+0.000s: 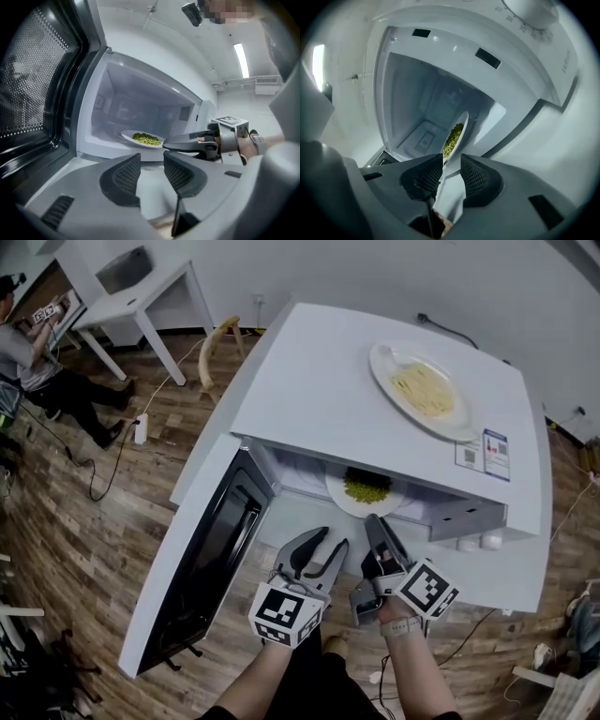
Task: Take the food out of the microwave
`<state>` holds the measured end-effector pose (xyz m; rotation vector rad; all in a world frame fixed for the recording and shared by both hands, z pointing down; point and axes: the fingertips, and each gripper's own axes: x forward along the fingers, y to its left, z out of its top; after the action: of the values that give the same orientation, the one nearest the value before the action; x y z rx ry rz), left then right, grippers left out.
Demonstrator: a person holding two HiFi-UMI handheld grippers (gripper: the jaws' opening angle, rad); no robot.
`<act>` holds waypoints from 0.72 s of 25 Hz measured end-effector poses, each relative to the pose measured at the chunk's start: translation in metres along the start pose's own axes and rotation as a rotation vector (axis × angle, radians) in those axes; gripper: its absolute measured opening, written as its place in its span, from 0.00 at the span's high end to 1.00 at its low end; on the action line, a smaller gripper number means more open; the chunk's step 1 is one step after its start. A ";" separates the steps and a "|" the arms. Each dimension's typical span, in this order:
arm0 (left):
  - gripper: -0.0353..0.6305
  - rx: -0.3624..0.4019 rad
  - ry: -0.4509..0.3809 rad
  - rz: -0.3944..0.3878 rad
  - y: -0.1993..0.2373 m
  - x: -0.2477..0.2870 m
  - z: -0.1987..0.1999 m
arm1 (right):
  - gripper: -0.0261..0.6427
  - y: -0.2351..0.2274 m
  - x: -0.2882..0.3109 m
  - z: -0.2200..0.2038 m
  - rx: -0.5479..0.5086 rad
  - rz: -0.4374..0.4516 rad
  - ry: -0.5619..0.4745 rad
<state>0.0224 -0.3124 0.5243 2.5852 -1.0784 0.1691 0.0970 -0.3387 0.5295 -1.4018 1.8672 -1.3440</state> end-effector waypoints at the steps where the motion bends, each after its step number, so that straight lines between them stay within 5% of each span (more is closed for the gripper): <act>1: 0.72 -0.019 0.005 0.004 0.003 0.002 0.000 | 0.80 0.000 0.001 0.001 0.032 0.006 -0.008; 18: 0.71 -0.405 -0.042 -0.077 0.008 0.021 0.006 | 0.87 0.009 -0.014 -0.003 0.147 0.095 -0.011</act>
<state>0.0310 -0.3336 0.5257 2.2665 -0.9151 -0.1127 0.0951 -0.3249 0.5200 -1.2290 1.7664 -1.3931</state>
